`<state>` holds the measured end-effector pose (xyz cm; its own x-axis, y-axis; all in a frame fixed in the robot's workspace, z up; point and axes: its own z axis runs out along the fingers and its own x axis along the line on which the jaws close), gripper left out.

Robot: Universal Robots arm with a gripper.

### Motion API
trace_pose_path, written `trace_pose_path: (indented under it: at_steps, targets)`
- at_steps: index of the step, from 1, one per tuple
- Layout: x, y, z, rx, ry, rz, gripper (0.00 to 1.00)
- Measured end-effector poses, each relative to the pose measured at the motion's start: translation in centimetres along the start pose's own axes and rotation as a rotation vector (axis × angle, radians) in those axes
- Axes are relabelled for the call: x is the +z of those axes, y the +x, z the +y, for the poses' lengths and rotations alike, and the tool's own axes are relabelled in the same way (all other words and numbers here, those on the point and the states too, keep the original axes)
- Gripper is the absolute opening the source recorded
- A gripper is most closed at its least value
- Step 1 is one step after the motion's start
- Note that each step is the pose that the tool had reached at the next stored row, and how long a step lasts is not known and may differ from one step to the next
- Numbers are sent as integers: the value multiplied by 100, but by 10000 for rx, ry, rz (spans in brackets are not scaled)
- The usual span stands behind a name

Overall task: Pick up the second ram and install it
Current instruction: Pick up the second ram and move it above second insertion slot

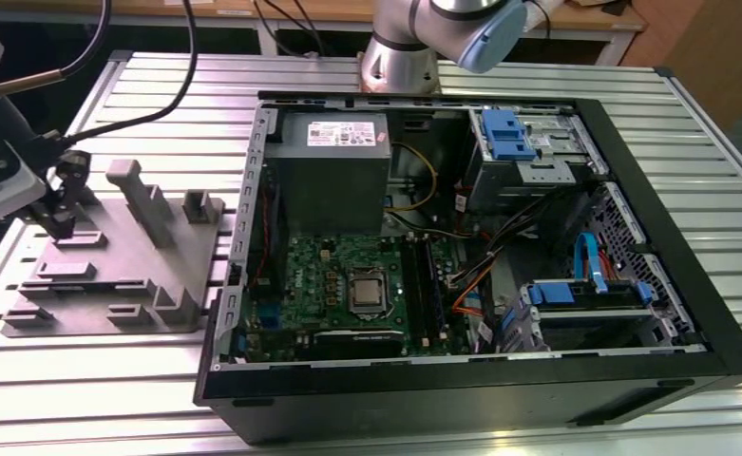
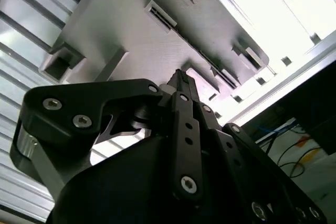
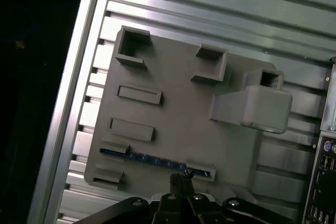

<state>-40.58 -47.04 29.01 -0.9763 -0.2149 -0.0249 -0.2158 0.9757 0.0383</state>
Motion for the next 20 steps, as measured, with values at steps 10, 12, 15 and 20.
trace_pose_path:
  at_steps: [10,12,15,20]
  targets:
    - [68,2,-3,-1814,-45,69,10]
    - [83,2,-3,-2189,-54,84,10]
    - [104,3,-4,-2729,-68,105,10]
    - [141,3,-5,-3644,-90,140,10]
